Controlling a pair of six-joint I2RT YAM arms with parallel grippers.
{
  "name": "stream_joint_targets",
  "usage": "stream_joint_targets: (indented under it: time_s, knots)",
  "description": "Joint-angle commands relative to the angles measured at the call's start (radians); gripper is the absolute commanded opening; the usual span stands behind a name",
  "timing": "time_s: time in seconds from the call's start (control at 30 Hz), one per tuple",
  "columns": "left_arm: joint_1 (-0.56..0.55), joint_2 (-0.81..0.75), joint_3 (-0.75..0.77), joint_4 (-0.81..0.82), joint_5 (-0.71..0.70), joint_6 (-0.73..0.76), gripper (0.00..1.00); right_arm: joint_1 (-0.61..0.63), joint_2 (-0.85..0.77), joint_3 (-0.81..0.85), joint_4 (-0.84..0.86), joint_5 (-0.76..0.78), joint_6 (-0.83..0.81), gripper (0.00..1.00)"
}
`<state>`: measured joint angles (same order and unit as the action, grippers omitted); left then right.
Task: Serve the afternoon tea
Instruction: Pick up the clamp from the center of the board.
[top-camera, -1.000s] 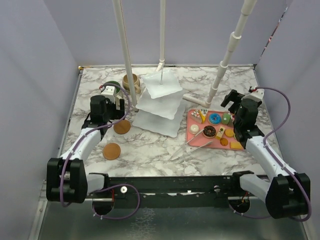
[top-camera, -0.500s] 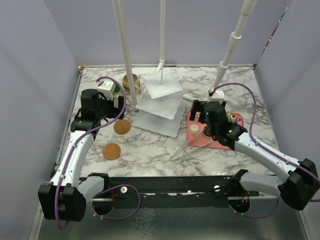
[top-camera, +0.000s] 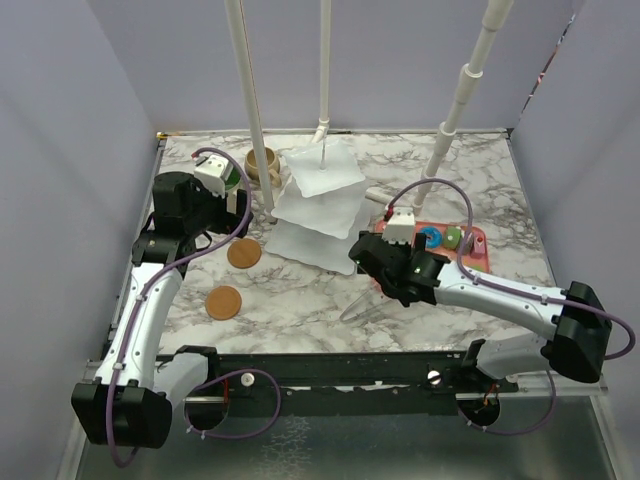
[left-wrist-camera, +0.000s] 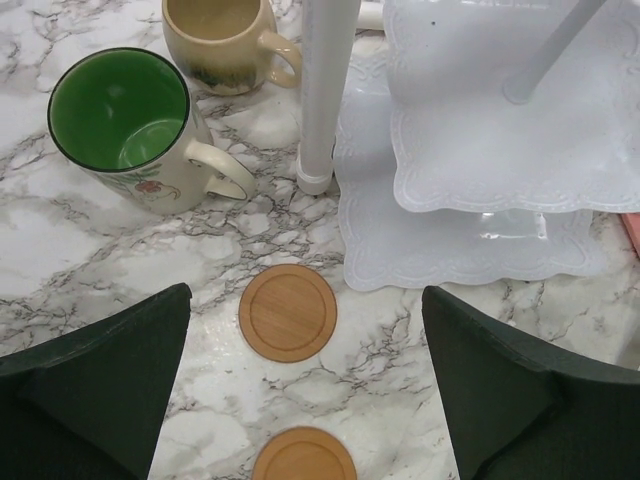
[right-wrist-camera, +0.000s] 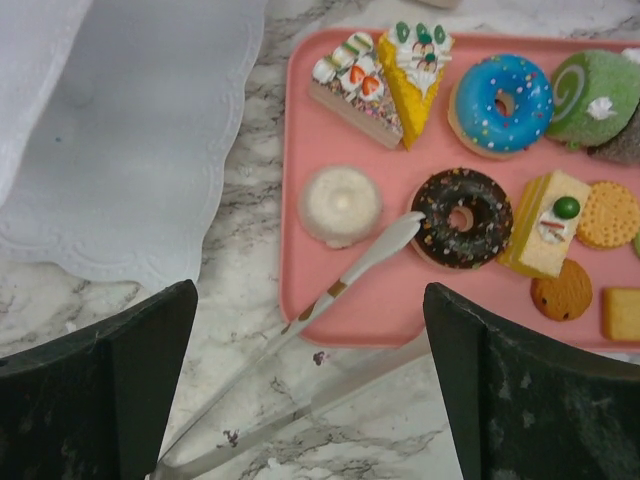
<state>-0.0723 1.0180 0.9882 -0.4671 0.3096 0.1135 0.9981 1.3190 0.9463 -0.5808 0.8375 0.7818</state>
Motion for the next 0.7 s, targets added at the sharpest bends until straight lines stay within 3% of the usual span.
stream_joint_targets:
  time_s: [0.0, 0.1, 0.33, 0.5, 0.67]
  knots:
    - [0.004, -0.030, 0.031, -0.048, 0.080, 0.058, 0.99, 0.064, 0.042, 0.031, -0.180, 0.007, 0.190, 1.00]
    - [0.004, -0.039, 0.027, -0.065, 0.140, 0.089, 0.99, 0.078, 0.093, 0.037, -0.255, -0.007, 0.301, 1.00]
    - [0.003, -0.037, 0.009, -0.074, 0.166, 0.135, 0.99, 0.080, 0.113, -0.014, -0.104, -0.095, 0.300, 0.99]
    - [0.004, -0.069, -0.008, -0.080, 0.192, 0.150, 0.99, 0.077, 0.129, -0.030, -0.005, -0.110, 0.282, 0.82]
    - [0.004, -0.067, -0.016, -0.100, 0.218, 0.160, 0.99, 0.046, 0.206, 0.008, -0.035, -0.103, 0.317, 0.81]
